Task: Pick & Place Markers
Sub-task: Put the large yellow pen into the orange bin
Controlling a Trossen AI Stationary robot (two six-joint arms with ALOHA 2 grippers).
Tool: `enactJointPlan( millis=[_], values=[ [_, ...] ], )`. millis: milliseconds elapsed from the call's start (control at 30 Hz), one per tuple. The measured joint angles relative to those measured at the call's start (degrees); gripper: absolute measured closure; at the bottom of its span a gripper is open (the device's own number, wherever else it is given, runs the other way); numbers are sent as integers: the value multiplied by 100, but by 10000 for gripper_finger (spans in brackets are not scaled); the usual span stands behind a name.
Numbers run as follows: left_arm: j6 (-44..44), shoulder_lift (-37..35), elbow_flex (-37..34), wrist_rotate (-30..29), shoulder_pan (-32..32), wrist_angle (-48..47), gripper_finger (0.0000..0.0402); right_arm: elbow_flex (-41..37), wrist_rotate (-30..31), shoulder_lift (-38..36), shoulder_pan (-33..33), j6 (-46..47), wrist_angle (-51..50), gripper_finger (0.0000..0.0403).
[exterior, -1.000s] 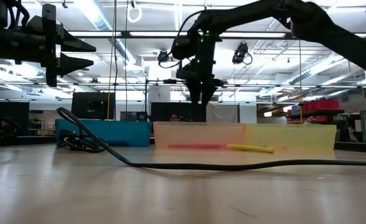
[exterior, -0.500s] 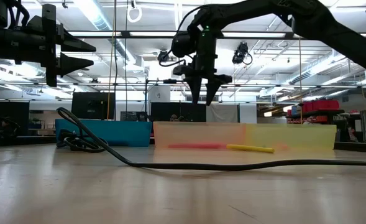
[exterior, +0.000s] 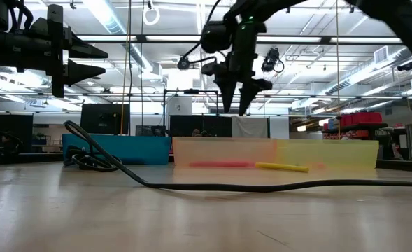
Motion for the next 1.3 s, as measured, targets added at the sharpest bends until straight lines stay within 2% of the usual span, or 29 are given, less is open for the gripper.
enactJointPlan(
  millis=[233,467,700,1067,1300],
  values=[
    [2,0,1,0,1,0,202,-1728,-40,-948,196,466,819,197],
    [0,-1,-1,0,-1,0,202,-2842,-413,-1299,410,867,1148,197],
    [0,-2,1,0,-1,0,202,-3358,-412,-1467,650,1170,1377,197],
    [1,-1,0,0,0,0,202,-3506,-452,-1467,678,1225,1374,197],
    [1,-2,0,0,0,0,202,-3875,-452,-1470,676,1175,1776,197]
  ],
)
